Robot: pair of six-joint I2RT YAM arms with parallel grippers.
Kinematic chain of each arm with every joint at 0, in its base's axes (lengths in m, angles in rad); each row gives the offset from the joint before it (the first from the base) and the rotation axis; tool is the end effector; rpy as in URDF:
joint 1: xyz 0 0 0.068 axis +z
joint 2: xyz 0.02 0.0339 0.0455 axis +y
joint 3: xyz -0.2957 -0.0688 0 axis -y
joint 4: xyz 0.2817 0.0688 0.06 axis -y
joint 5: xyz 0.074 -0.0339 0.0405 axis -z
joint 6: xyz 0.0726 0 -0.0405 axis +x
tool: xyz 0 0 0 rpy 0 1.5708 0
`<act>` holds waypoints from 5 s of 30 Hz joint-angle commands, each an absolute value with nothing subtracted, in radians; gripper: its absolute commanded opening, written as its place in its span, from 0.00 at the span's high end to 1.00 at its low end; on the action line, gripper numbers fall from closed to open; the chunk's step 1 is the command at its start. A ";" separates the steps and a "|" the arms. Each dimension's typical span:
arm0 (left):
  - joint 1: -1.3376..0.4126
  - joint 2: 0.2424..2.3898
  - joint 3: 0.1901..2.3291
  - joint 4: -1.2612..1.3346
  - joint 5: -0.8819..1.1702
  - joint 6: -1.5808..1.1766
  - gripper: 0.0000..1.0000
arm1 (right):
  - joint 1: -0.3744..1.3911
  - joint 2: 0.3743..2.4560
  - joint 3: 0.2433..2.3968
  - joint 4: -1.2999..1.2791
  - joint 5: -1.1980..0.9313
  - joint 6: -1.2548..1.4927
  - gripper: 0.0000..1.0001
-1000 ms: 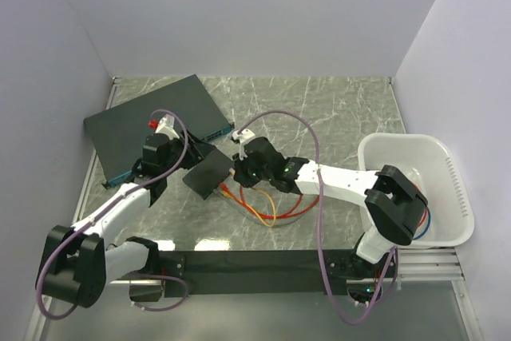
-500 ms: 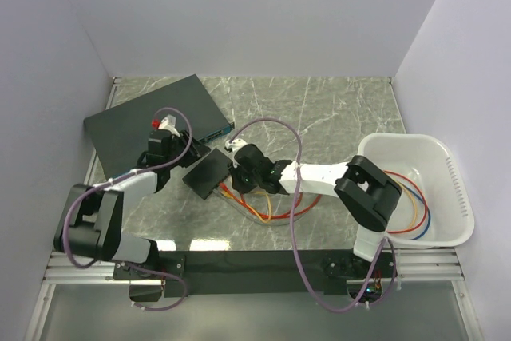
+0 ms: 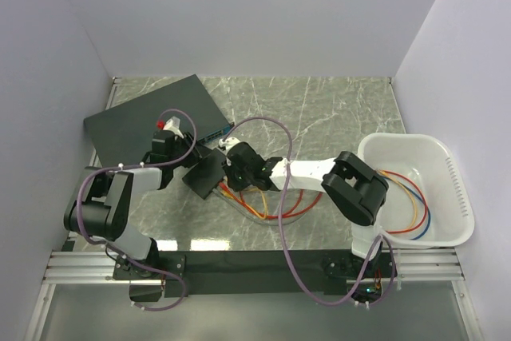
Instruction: Insert the plug into the switch port
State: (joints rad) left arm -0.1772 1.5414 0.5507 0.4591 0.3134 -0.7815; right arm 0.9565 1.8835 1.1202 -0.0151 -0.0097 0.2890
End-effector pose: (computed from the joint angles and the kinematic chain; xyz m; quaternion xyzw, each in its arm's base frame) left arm 0.3300 -0.0818 0.1338 -0.1812 0.8416 -0.3464 0.3727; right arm 0.2648 0.3766 0.1405 -0.3040 0.8710 0.2287 0.3109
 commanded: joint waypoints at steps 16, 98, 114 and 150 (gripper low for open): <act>-0.172 1.643 0.586 0.560 0.360 -0.746 0.63 | 0.965 1.930 1.196 -0.032 0.048 0.272 1.00; -0.186 1.580 0.758 0.009 -0.029 -0.713 0.66 | 0.963 1.997 1.186 0.127 0.087 0.299 1.00; -0.183 1.652 0.733 0.014 0.110 -0.661 0.66 | 0.963 1.999 1.186 0.183 0.133 0.298 1.00; -0.379 1.830 0.604 0.224 0.314 -0.747 0.69 | 0.842 2.204 1.591 0.066 0.241 0.393 0.98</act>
State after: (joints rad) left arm -0.3054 1.7527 0.6945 0.5480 0.1383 -0.7544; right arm 0.9237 2.1353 1.4895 -0.1947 0.0624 0.4023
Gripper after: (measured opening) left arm 0.311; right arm 0.210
